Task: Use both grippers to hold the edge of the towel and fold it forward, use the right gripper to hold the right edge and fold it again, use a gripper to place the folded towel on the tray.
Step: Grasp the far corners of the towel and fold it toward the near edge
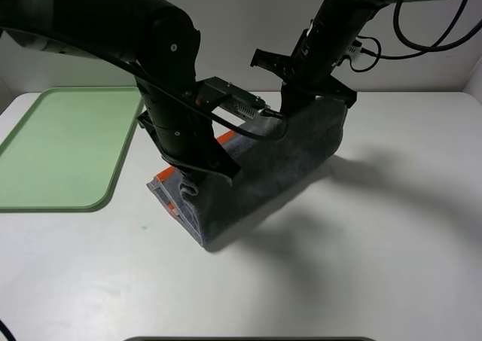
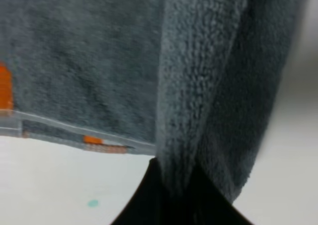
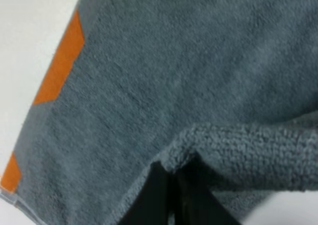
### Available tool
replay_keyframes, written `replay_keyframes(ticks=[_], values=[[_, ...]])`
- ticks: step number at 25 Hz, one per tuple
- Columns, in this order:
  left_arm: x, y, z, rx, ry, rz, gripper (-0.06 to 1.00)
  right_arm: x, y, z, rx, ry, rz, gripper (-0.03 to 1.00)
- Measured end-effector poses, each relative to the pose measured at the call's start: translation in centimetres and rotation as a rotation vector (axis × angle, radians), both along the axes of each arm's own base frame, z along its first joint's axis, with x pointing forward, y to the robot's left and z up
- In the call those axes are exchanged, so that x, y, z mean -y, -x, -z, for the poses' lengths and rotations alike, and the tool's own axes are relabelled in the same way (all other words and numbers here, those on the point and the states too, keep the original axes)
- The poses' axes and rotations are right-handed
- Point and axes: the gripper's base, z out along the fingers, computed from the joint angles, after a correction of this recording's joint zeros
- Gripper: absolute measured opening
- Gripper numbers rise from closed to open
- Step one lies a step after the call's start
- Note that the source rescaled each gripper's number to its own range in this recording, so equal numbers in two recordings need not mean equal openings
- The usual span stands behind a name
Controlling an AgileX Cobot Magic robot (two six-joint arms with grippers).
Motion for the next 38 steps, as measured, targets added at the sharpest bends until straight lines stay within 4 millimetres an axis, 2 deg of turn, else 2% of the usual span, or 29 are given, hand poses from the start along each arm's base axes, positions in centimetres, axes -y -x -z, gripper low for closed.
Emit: replay_keyframes(ticks=[12, 18, 22, 26, 32, 38], values=[[-2.6, -2.4, 0.0, 0.016, 0.010, -0.050, 0.00, -2.1, -2.6, -0.6, 0.006, -0.021, -0.028, 0.00], [-2.8, -2.2, 0.0, -0.004, -0.008, -0.046, 0.00, -4.7, -3.1, -0.2, 0.032, -0.005, -0.087, 0.00], [-2.9, -2.2, 0.0, -0.011, -0.015, -0.047, 0.00, -5.7, -3.6, 0.3, 0.021, 0.006, -0.108, 0.00], [-3.2, -2.4, 0.0, -0.004, -0.023, -0.048, 0.00, -6.0, -4.0, 0.7, 0.020, 0.004, -0.110, 0.00], [-5.3, -3.8, 0.0, -0.001, -0.030, -0.101, 0.00, -6.2, -4.1, 1.6, -0.005, -0.002, -0.108, 0.00], [-6.4, -4.5, 0.0, 0.001, -0.032, -0.113, 0.00, -6.5, -4.3, 1.6, 0.004, -0.037, -0.092, 0.00]])
